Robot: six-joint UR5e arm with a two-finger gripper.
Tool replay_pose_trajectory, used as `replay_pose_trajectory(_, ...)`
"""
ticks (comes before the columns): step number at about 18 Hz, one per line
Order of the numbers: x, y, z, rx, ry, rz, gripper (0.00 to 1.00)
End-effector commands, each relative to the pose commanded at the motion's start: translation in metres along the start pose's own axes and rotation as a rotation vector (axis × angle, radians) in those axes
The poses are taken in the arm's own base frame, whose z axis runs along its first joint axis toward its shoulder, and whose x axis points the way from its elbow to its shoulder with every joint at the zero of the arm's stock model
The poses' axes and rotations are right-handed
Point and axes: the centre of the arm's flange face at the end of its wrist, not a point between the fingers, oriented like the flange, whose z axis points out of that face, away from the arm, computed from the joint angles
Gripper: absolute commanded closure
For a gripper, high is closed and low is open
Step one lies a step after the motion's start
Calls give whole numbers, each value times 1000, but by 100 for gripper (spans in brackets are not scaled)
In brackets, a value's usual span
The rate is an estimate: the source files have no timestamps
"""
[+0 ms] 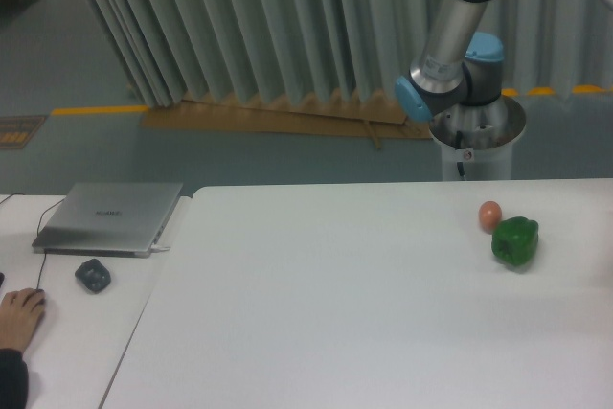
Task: Place the red pepper on the table
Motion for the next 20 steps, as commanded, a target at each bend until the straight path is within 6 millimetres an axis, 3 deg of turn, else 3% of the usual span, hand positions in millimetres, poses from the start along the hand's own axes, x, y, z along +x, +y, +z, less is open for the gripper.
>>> replay_pose_trajectory(14, 1, -4, 16, -4, 16, 6, 0)
replay_pose_trajectory(17, 1, -4, 18, -6, 19, 5, 14)
replay_pose_trajectory(20, 2, -4, 18, -7, 22, 7, 43)
